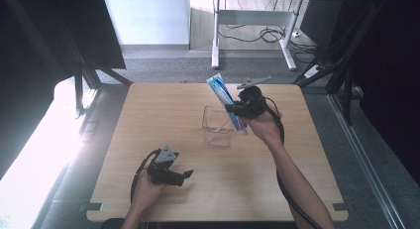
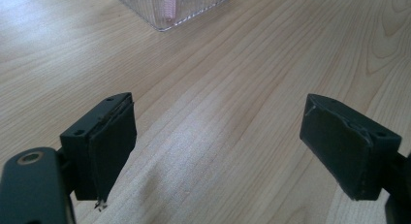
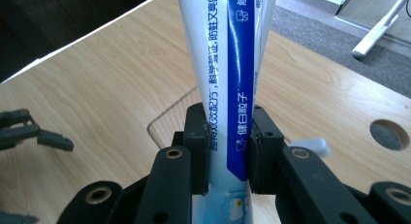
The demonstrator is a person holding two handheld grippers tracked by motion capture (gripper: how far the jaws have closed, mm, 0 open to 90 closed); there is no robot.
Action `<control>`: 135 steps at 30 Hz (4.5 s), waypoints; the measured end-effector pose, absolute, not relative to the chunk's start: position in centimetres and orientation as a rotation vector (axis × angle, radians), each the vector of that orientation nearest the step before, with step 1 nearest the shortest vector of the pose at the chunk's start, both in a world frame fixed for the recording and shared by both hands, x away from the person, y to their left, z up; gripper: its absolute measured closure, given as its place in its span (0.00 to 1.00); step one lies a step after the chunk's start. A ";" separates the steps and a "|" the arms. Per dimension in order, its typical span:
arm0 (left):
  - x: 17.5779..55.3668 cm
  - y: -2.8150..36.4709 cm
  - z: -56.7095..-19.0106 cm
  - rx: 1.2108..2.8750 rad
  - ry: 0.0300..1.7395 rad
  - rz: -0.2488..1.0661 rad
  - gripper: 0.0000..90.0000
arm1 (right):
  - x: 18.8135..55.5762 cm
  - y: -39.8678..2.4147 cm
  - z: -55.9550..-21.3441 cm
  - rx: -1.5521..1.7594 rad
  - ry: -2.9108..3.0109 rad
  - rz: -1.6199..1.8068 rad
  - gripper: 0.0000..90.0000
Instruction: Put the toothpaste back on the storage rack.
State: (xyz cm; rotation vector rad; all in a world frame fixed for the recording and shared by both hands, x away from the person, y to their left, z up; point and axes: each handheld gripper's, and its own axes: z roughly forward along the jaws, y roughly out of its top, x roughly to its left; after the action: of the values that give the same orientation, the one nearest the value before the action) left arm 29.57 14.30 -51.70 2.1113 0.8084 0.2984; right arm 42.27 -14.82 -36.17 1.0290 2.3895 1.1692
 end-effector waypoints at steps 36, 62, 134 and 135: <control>29.6 14.3 -51.8 2.110 0.795 0.284 0.15 | 45.8 -10.2 -41.2 0.980 2.375 1.151 0.83; 29.7 14.1 -52.0 2.118 0.798 0.279 0.15 | 45.8 -11.2 -44.6 0.967 2.458 1.131 0.81; 29.7 14.1 -52.1 2.094 0.798 0.238 0.15 | 39.4 -16.2 -41.5 0.816 2.527 1.062 0.01; 29.7 14.1 -52.1 2.089 0.800 0.230 0.15 | 39.3 -16.4 -41.4 0.814 2.526 1.062 0.01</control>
State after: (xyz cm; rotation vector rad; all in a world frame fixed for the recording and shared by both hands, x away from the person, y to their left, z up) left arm 29.68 14.08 -52.14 2.0895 0.8005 0.2300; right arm 39.28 -16.38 -41.44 0.8136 2.5259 1.0619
